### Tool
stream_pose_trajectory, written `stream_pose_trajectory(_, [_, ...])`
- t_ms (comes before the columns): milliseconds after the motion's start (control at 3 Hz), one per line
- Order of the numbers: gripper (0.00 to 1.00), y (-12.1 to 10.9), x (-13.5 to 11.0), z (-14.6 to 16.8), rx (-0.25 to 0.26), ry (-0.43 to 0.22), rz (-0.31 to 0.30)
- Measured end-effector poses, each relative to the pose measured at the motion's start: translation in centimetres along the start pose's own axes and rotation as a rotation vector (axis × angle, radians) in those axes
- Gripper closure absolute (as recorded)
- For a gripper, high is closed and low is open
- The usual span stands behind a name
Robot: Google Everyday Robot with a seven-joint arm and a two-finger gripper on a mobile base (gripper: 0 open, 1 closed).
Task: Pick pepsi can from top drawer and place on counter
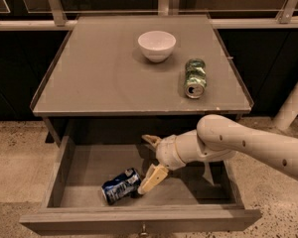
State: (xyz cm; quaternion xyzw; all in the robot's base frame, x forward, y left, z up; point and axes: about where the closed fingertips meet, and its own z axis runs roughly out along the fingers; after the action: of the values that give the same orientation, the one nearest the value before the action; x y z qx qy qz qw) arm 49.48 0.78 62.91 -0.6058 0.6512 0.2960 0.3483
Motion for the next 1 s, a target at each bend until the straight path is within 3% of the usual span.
stream_pose_trajectory(667, [0.00, 1.4, -1.6, 2.7, -0.039, -0.070, 0.004])
stream_pose_trajectory(1000, [0.00, 3.6, -1.9, 3.3, -0.065, -0.092, 0.033])
